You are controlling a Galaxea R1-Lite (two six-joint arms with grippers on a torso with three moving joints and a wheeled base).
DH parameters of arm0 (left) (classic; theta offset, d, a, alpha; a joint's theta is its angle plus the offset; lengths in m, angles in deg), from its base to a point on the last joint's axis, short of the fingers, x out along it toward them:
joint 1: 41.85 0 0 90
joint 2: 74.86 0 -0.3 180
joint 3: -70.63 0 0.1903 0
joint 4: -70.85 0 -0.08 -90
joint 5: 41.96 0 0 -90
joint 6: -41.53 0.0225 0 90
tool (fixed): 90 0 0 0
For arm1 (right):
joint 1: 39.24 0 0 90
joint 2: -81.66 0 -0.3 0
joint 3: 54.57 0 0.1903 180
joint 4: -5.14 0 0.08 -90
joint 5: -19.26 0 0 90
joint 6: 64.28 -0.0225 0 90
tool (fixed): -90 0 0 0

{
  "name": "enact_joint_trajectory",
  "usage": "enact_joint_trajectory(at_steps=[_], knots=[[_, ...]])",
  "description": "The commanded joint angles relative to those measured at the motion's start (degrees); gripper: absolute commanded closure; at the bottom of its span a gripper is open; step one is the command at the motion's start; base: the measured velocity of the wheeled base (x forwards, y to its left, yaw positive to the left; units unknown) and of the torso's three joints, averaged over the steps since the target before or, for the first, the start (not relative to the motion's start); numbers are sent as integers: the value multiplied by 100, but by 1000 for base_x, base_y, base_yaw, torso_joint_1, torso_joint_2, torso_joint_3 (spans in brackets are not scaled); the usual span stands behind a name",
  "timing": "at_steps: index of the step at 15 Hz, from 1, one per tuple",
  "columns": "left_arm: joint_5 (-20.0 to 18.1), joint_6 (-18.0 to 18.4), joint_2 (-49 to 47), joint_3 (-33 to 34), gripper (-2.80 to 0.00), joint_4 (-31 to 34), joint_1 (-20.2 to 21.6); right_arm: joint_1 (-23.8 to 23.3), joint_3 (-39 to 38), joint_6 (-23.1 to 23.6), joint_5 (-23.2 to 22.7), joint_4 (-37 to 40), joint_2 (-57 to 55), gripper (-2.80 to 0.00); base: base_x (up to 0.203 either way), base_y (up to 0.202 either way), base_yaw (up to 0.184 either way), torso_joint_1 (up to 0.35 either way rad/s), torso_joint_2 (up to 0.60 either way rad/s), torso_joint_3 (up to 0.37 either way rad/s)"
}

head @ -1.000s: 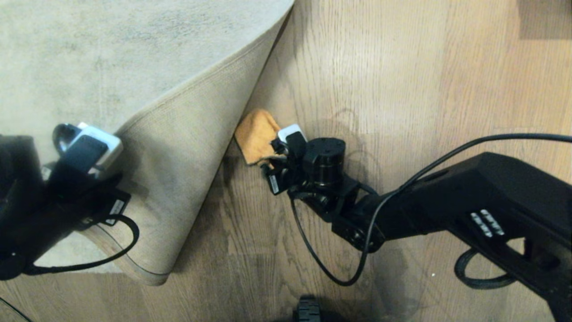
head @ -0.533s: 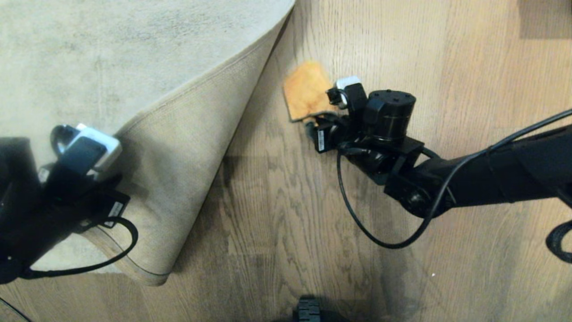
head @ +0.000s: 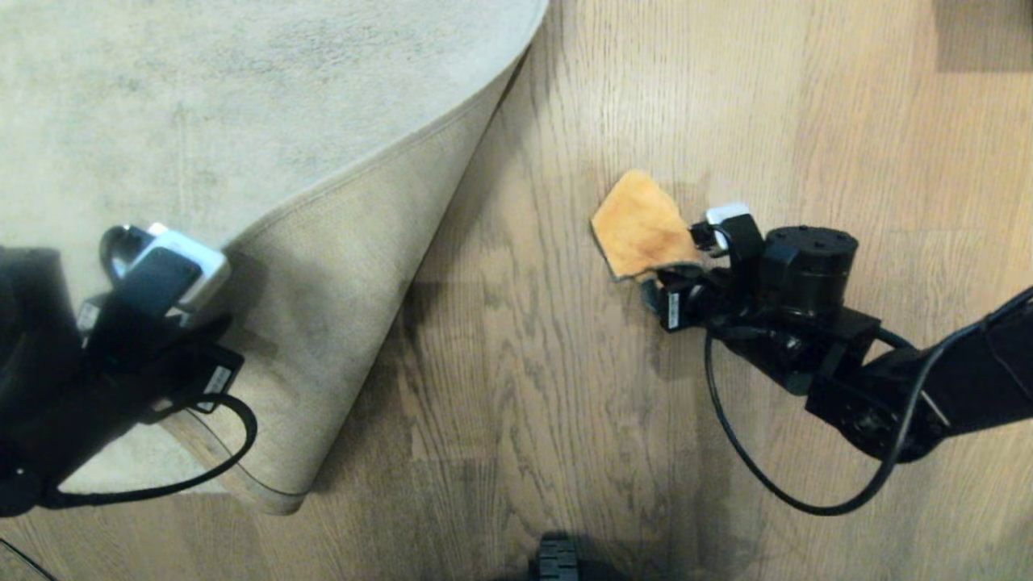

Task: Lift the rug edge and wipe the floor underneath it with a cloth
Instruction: Wipe the floor under the carpet with a rag

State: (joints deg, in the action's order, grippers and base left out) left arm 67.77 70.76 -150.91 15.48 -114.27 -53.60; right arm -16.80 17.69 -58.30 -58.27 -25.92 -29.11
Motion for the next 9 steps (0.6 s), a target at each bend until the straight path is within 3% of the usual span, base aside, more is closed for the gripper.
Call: enact_joint_trajectory(at_steps=[1, 5, 9], knots=[[13, 7, 2, 5, 0, -16, -3, -443, -502, 0, -77, -217, 363, 0, 0, 0, 0, 0, 0, 0], [11, -5, 2, 5, 0, -16, -3, -1098, -867, 15, -202, -221, 1114, 0, 0, 0, 0, 0, 0, 0], [0, 4, -24, -4, 0, -16, -12, -2043, -1259, 492, -977, -283, 1897, 0, 0, 0, 0, 0, 0, 0]])
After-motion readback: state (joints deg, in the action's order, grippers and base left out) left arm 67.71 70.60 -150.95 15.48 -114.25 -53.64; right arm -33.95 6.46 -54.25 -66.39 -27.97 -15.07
